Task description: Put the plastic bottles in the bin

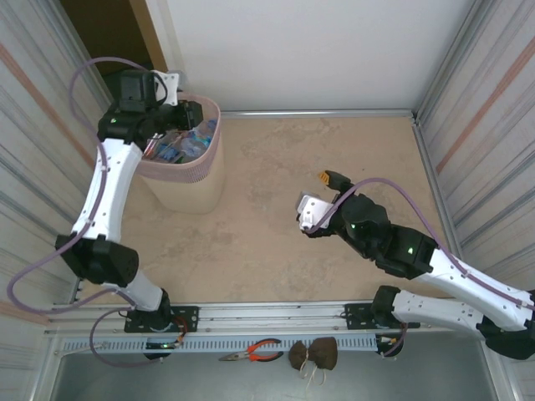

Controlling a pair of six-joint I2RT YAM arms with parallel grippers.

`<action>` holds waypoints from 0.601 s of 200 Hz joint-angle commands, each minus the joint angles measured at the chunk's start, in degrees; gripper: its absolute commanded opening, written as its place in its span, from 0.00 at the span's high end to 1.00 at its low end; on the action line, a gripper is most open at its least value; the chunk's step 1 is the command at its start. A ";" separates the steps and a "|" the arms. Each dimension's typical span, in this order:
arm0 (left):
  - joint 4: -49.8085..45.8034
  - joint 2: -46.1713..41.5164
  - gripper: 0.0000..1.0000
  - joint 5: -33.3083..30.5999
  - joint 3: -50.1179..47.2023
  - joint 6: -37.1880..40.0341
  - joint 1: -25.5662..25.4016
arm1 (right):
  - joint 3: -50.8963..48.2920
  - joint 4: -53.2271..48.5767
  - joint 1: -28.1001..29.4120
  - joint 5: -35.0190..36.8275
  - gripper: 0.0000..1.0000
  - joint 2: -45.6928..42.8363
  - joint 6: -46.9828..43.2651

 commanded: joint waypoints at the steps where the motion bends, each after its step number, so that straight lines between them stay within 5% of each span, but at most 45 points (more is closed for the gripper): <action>1: -1.02 -6.48 0.68 0.72 -2.09 -0.79 -0.21 | 2.31 -1.14 -3.10 0.28 0.06 -1.77 10.05; 58: -0.05 -24.72 0.54 -4.59 -19.48 -1.04 -0.20 | -0.65 -4.20 -15.16 -6.29 0.04 -4.31 27.30; 120: 0.69 -44.07 0.30 -12.64 -38.33 -4.47 -0.16 | -6.54 -3.50 -27.72 -9.20 0.01 -6.44 35.31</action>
